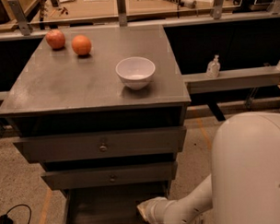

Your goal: Place coke can into bottom drawer

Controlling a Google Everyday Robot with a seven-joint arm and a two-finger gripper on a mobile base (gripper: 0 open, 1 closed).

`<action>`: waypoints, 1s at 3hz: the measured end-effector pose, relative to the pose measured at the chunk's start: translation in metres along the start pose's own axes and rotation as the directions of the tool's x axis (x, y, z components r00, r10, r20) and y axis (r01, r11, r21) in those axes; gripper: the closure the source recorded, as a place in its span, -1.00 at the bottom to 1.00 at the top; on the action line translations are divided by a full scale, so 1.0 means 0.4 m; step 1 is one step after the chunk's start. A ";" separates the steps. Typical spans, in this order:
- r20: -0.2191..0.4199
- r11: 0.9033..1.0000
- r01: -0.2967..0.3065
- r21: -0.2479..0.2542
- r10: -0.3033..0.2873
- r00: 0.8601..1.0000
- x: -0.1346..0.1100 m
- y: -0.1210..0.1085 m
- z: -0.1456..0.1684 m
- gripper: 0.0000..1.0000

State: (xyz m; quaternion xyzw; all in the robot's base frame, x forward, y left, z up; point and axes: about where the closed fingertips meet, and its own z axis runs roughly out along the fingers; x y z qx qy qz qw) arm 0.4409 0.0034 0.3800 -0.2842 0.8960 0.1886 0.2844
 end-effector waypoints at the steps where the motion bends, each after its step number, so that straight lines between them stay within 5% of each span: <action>1: 0.009 1.000 -0.018 0.020 0.018 1.000 0.028 -0.023 -0.039 1.00; 2: 0.021 0.994 0.062 0.090 -0.064 0.998 0.028 -0.040 -0.126 1.00; 3: 0.014 0.982 0.057 0.180 -0.061 0.998 0.046 -0.079 -0.225 0.70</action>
Offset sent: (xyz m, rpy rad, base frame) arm -0.0931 -0.1590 0.0864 -0.3327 -0.0785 -0.2878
